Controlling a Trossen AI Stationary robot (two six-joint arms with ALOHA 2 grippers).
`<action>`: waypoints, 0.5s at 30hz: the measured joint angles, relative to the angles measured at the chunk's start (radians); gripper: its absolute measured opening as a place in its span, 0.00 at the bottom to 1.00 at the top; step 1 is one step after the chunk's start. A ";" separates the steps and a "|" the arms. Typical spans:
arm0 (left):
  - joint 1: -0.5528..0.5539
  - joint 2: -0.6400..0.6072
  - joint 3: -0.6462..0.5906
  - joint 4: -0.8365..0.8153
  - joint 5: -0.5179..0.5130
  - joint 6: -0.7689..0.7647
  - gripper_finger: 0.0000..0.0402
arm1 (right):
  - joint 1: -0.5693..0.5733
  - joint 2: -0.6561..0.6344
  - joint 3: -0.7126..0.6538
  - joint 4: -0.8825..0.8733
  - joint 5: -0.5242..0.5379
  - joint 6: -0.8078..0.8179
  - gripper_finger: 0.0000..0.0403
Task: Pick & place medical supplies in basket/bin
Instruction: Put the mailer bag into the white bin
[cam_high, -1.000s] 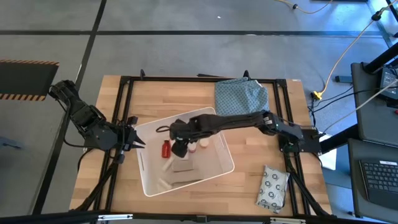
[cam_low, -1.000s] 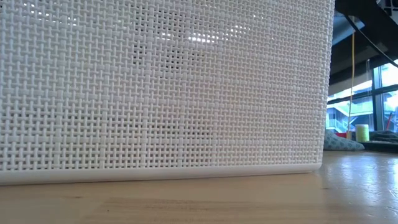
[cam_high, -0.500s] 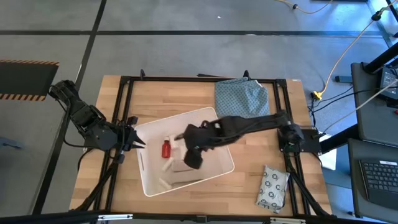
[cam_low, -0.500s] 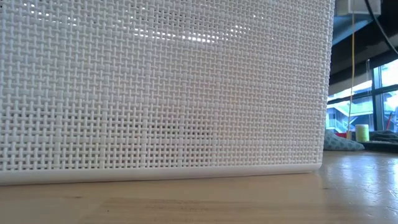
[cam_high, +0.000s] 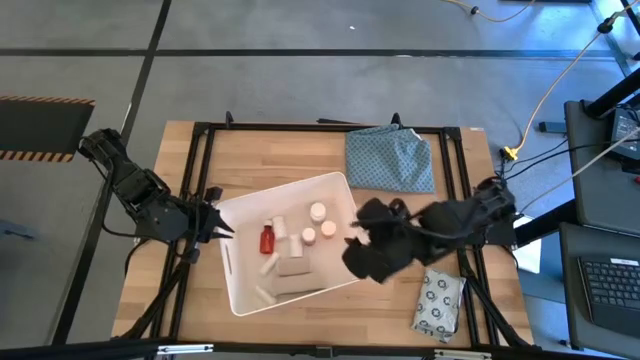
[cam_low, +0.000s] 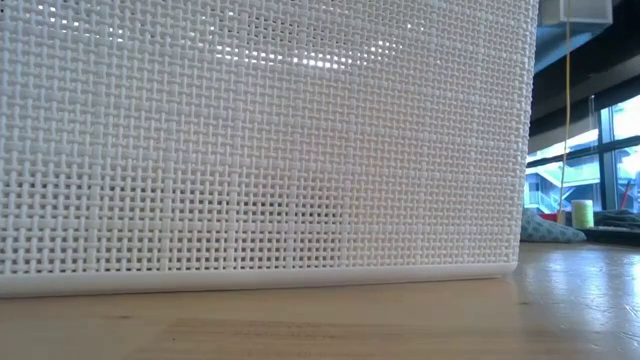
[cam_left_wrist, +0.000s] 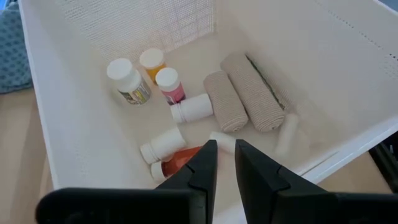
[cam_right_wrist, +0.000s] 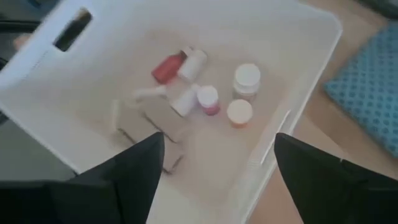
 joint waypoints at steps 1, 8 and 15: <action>0.000 0.000 0.000 0.001 0.000 0.000 0.12 | 0.015 -0.007 0.000 -0.002 0.022 0.008 0.75; 0.000 0.000 0.000 0.008 -0.008 -0.009 0.14 | 0.102 -0.021 -0.001 -0.008 -0.005 -0.004 0.75; 0.000 0.000 0.000 0.047 -0.007 -0.009 0.13 | 0.213 0.019 -0.002 -0.007 -0.115 0.108 0.75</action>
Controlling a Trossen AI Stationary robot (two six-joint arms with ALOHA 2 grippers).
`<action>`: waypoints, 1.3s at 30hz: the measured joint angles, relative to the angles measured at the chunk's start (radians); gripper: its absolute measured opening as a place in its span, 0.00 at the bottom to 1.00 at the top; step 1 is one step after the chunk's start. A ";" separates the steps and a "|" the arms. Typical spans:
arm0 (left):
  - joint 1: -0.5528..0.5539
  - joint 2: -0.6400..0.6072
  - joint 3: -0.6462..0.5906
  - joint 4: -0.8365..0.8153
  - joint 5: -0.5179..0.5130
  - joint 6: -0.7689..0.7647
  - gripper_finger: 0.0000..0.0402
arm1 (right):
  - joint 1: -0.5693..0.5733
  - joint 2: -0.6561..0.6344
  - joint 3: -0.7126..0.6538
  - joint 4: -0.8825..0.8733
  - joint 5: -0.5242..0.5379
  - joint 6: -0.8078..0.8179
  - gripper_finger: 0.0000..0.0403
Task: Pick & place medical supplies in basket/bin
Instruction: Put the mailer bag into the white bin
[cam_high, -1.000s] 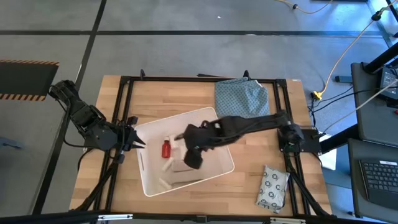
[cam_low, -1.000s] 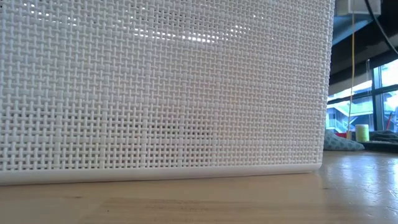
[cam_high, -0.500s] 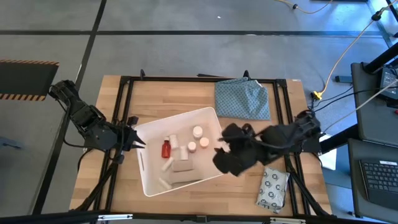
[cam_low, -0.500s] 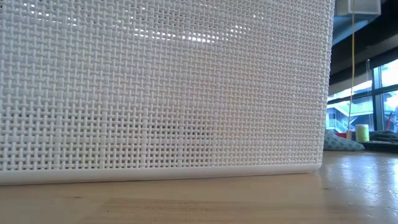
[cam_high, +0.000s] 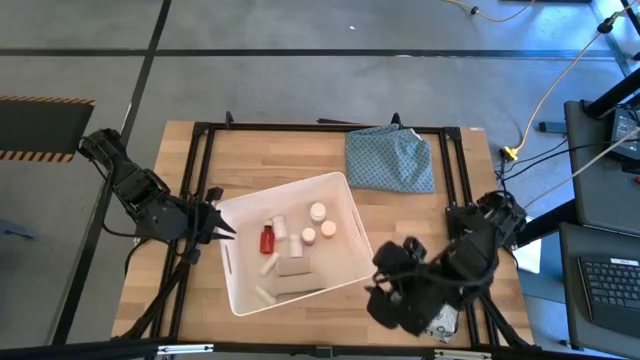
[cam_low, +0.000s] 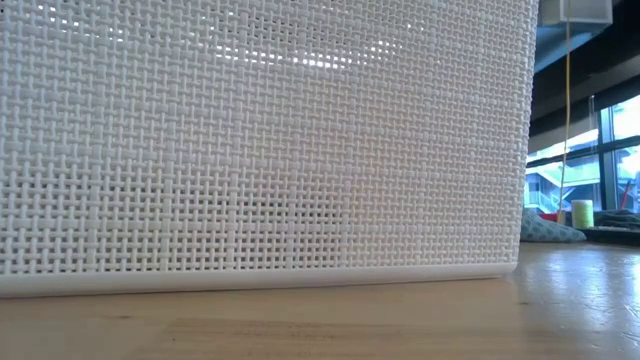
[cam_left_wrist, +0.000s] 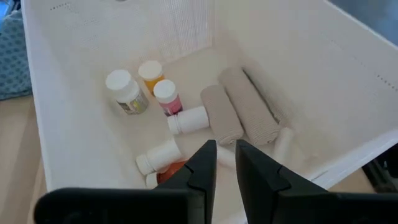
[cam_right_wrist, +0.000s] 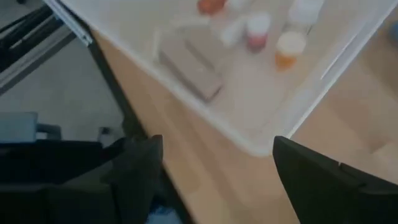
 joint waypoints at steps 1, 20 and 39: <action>0.000 0.000 0.000 0.004 0.000 0.000 0.13 | 0.017 0.007 0.000 0.000 -0.018 0.037 0.75; 0.000 0.000 0.000 0.005 -0.081 0.013 0.14 | 0.273 0.381 0.000 0.000 -0.405 0.544 0.75; 0.000 0.000 0.000 0.005 -0.206 -0.105 0.13 | 0.312 0.551 0.000 -0.001 -0.554 0.331 0.75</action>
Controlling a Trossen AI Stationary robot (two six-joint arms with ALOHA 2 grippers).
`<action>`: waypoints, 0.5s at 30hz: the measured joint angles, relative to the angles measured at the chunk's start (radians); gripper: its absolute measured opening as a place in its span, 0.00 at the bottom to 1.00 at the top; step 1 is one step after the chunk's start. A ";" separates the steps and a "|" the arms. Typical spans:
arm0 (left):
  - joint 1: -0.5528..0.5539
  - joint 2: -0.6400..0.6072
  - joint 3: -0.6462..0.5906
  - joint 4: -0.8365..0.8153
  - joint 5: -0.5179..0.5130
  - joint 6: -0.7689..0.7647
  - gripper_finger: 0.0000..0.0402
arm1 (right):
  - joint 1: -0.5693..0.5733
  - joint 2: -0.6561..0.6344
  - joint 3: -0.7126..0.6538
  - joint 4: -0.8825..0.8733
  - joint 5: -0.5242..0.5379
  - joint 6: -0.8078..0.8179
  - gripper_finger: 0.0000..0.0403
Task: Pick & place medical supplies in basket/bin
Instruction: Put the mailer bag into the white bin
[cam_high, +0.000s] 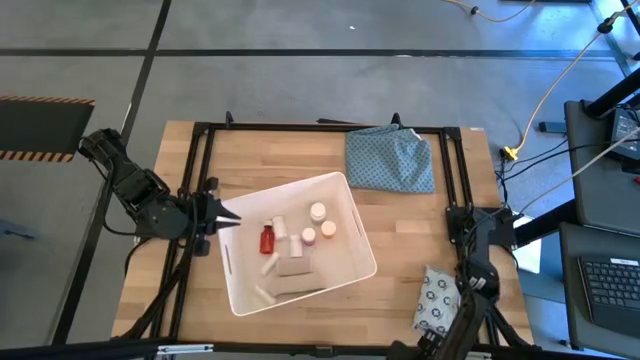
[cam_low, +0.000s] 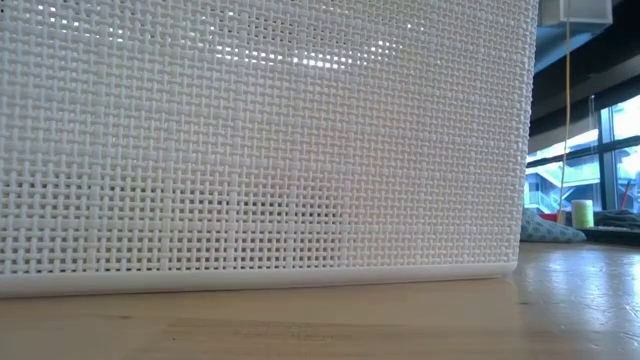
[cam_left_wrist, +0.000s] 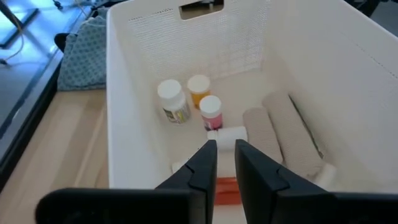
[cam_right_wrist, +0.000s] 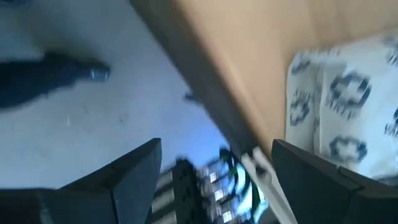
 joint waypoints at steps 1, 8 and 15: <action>0.000 0.000 0.000 0.000 -0.006 0.001 0.12 | -0.005 0.000 0.000 0.000 -0.041 -0.019 0.75; 0.000 0.000 0.000 0.000 -0.086 0.052 0.12 | -0.031 0.000 0.000 0.000 -0.144 -0.141 0.70; 0.000 0.000 0.000 0.000 -0.129 0.095 0.13 | -0.055 -0.025 0.000 0.000 -0.122 -0.231 0.61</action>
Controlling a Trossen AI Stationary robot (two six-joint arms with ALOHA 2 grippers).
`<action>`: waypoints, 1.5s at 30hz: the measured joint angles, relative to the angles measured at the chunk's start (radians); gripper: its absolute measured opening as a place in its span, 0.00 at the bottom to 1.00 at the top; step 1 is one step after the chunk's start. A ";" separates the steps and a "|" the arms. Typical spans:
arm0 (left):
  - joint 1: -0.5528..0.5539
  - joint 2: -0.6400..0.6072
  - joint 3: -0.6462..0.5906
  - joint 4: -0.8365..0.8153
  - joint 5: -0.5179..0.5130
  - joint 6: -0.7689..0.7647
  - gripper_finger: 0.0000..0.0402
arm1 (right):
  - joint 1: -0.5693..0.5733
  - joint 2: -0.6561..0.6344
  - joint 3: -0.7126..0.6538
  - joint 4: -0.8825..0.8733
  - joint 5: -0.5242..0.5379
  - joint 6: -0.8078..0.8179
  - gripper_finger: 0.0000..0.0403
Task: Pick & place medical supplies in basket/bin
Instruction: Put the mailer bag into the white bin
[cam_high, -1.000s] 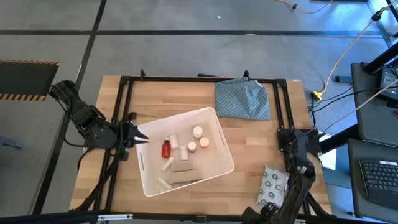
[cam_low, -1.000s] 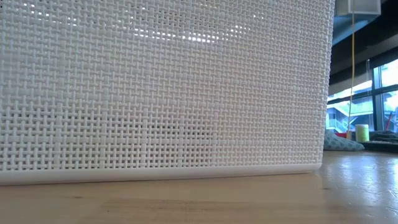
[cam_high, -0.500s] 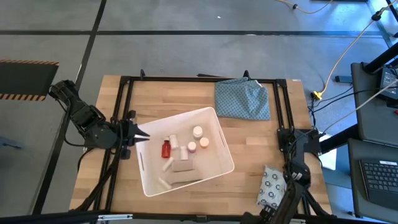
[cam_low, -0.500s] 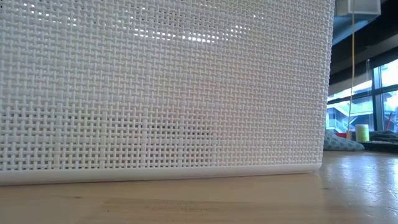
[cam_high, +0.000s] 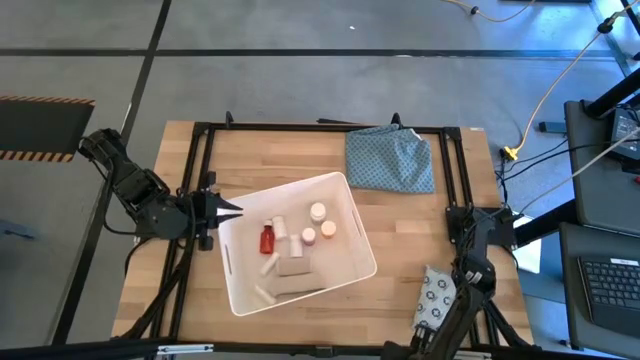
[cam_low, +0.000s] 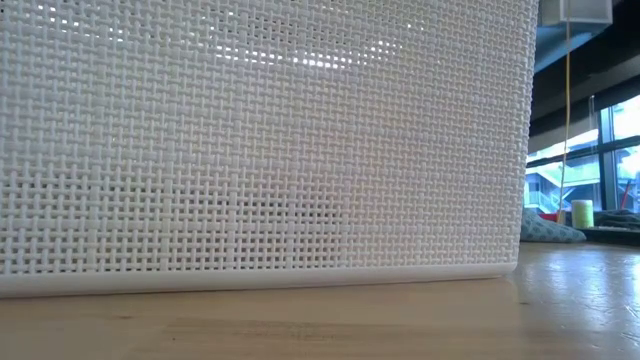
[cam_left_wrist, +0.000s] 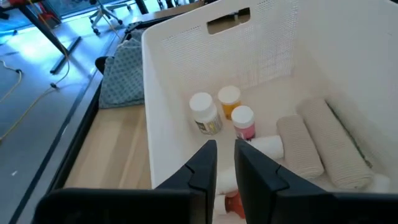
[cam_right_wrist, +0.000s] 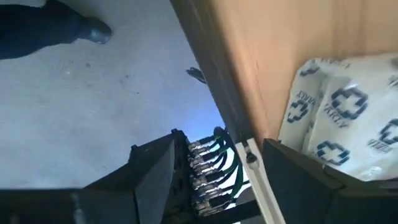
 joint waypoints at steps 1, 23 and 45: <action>0.000 0.000 0.000 0.000 0.000 0.008 0.13 | -0.004 -0.018 -0.007 0.002 0.019 -0.014 0.60; 0.000 0.000 0.000 0.000 -0.001 0.004 0.12 | 0.045 -0.494 -0.656 0.012 -0.039 0.268 0.55; 0.000 0.000 0.000 0.000 -0.049 -0.015 0.13 | 0.038 -0.491 -0.656 0.184 0.060 0.526 0.61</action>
